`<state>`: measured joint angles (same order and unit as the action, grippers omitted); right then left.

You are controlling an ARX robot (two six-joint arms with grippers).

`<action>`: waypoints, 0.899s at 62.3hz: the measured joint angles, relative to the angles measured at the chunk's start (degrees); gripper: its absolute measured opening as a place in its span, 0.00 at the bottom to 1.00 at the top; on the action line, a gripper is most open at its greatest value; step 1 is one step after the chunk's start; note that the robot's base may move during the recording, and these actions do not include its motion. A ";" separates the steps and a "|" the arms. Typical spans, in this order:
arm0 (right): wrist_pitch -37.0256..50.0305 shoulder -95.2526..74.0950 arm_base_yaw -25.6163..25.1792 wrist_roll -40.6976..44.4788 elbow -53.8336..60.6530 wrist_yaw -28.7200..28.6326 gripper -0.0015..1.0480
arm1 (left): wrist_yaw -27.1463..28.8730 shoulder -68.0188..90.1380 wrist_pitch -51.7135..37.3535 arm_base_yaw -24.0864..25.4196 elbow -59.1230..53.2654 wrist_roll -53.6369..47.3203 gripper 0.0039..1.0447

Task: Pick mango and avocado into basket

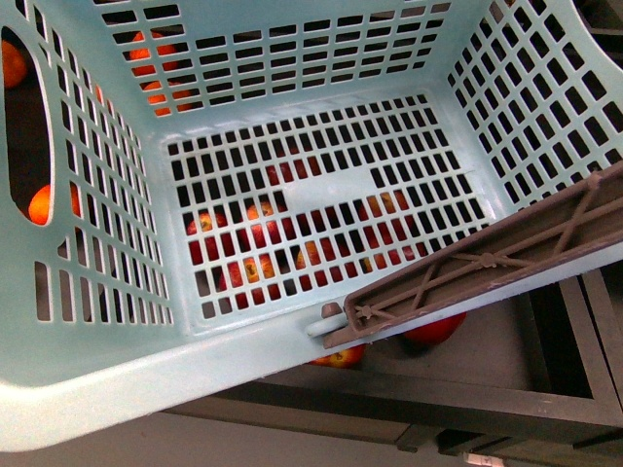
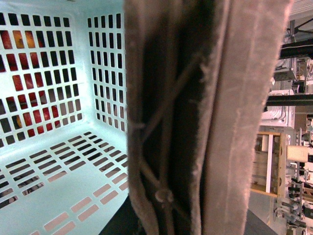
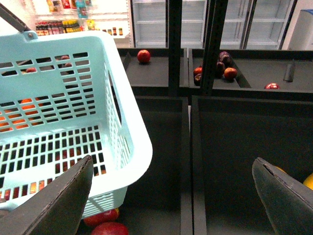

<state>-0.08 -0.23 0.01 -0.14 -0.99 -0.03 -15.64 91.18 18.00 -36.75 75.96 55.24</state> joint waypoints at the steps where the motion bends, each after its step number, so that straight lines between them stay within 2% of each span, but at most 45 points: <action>1: 0.00 0.00 0.00 -0.02 0.00 0.00 0.92 | 0.00 0.00 0.00 0.00 0.00 0.00 0.15; 10: -0.79 -0.55 0.17 -0.85 -0.22 0.70 0.92 | 0.00 0.00 0.02 0.00 0.00 0.00 0.15; 13: -11.10 -5.57 0.33 -6.75 -4.24 4.20 0.92 | -0.02 0.00 0.02 0.00 0.00 -0.07 0.15; 17: -20.11 -12.50 -1.95 -13.73 -8.11 3.61 0.92 | -0.07 0.00 0.00 0.00 0.02 0.00 0.15; 23: -21.35 -16.50 -7.17 -17.64 -8.96 -0.20 0.92 | -0.22 0.00 0.00 -0.07 0.11 -0.15 0.15; 29: -17.18 -20.02 -14.67 -18.05 -10.34 -5.03 0.92 | -0.11 0.00 0.00 0.02 0.11 -0.02 0.15; 41: -3.15 -35.30 -34.51 -13.99 -14.84 -15.85 0.92 | 0.04 0.00 0.00 0.02 0.17 -0.26 0.15; 48: 6.64 -47.25 -43.08 -10.23 -17.70 -17.44 0.92 | 0.20 0.00 0.00 0.02 0.17 -0.42 0.15; 56: 18.12 -61.94 -48.24 -4.50 -20.59 -17.53 0.92 | 0.09 0.00 0.00 0.02 0.17 -0.35 0.15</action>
<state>18.04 -62.17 -48.23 -4.64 -21.58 -17.56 -15.55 91.18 18.00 -36.73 76.14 54.89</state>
